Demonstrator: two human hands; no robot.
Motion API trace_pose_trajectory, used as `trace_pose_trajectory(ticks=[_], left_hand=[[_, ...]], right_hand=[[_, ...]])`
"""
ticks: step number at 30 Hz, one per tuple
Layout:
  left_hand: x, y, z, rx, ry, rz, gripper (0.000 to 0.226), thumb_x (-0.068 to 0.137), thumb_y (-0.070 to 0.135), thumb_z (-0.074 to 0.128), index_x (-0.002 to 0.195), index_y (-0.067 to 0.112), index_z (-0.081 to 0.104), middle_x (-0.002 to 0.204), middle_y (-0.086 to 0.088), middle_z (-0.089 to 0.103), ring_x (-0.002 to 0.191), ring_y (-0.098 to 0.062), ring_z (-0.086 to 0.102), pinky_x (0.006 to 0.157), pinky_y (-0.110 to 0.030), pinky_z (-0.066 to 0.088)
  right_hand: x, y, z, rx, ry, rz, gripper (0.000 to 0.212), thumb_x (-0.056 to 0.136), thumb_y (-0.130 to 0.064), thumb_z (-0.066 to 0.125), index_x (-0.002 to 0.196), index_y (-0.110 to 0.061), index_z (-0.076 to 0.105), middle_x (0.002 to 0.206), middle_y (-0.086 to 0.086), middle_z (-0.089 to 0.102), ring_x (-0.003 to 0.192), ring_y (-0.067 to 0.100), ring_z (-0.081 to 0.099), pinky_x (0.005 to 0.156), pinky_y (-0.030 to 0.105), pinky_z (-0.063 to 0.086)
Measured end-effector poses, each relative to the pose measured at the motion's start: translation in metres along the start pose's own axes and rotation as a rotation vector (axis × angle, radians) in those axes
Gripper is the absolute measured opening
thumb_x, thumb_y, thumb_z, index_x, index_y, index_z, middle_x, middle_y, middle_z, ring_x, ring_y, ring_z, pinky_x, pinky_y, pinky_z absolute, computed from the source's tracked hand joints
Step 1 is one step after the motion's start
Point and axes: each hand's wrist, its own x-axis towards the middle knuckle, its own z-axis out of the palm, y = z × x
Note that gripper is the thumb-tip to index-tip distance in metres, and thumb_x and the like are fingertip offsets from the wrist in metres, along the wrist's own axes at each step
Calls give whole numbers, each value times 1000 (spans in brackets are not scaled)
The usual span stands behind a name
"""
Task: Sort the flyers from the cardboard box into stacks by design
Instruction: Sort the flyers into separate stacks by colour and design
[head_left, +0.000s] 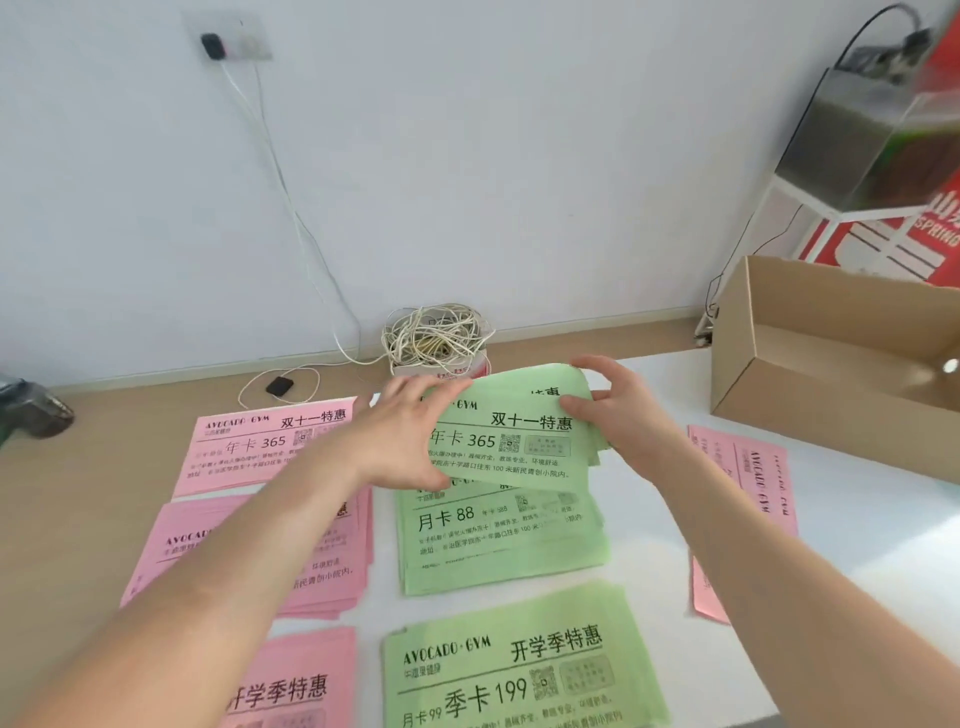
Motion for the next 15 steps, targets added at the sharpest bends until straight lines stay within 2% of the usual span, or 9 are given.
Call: trace_pose_trajectory(ticks=[4,7,9,11,13,15], left_hand=[[46,-17,9,34,-41,-102,113,63,47,74,147,40,-1,152,4,15,139,-21,11,110,-57,20],[67,-21,24,45,-135,-152,114,64,48,74,149,35,-1,155,2,13,142,-22,9,112,-59,14],[75,-22,30,68,-193,-171,116,64,49,74,149,31,-2,157,2,8,144,-22,5,114,-58,10],[79,-23,32,85,-229,-184,117,64,50,74,150,28,-3,157,2,4,144,-22,1,113,-56,6],[83,-23,30,105,-239,-188,119,64,54,74,150,26,-3,156,2,3,144,-22,0,113,-56,3],[89,-23,28,121,-239,-192,119,63,59,73,150,24,0,155,0,7,144,-24,2,114,-56,1]], right_hand=[[58,-1,15,-94,15,12,41,85,-5,67,116,-28,53,98,12,68,78,24,67,65,34,56],[88,13,23,-400,11,-37,46,86,-14,64,129,-20,49,108,10,66,97,27,65,81,37,53],[95,19,21,-640,-11,-119,62,83,-28,69,138,-21,41,122,9,57,115,27,53,93,34,43],[93,22,16,-828,-111,-179,84,74,-47,74,143,-31,29,140,8,39,131,28,31,103,39,35],[91,24,13,-974,-263,-193,105,64,-60,77,147,-38,15,151,6,21,138,29,18,108,47,31],[92,26,13,-1131,-371,-224,115,59,-66,76,148,-39,9,155,7,14,140,32,15,109,49,29]])
